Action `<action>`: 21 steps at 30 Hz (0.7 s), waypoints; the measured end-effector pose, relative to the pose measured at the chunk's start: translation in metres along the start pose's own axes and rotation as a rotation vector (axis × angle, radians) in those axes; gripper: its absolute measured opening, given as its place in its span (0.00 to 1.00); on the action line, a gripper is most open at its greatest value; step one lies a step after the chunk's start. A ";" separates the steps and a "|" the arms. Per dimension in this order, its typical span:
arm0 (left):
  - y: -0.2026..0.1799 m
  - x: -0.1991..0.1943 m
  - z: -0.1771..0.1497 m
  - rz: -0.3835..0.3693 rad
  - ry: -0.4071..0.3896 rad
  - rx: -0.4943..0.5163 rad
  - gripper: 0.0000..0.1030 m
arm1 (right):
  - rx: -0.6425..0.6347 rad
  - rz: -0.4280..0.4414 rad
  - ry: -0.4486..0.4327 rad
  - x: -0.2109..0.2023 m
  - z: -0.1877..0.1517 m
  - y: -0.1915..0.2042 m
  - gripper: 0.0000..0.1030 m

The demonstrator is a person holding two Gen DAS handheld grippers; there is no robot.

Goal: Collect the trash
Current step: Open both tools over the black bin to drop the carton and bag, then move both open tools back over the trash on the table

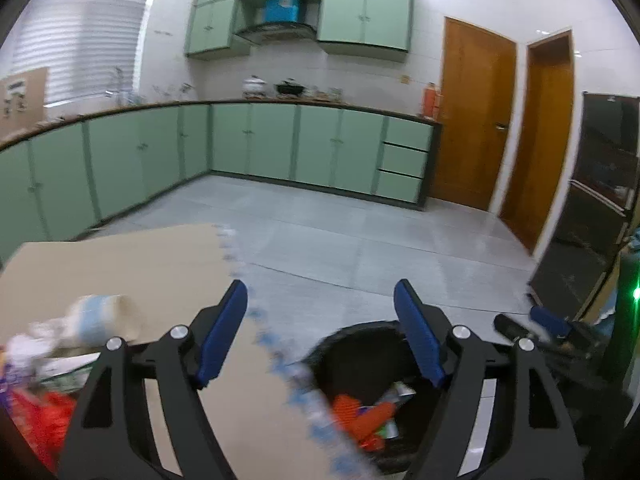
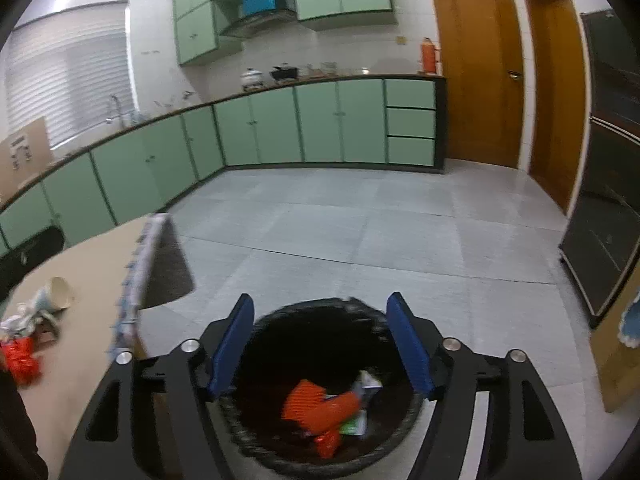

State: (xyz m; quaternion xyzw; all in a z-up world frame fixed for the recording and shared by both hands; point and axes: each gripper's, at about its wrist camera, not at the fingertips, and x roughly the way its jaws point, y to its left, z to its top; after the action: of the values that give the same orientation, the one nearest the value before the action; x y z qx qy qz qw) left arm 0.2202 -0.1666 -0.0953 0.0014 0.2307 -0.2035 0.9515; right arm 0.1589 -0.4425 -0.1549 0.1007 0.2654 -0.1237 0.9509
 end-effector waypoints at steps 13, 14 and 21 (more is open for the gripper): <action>0.168 -0.107 -0.051 0.407 0.048 -0.129 0.85 | -0.178 0.210 0.022 -0.004 -0.033 0.162 0.94; 0.181 -0.110 -0.056 0.426 0.069 -0.144 0.85 | -0.187 0.229 0.023 -0.006 -0.037 0.175 0.94; 0.225 -0.132 -0.078 0.488 0.107 -0.200 0.85 | -0.279 0.363 0.058 -0.011 -0.056 0.247 0.94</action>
State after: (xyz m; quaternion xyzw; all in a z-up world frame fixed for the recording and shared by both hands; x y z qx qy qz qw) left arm 0.1665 0.0987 -0.1274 -0.0264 0.2925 0.0559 0.9543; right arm 0.1948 -0.1914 -0.1645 0.0180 0.2848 0.0904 0.9541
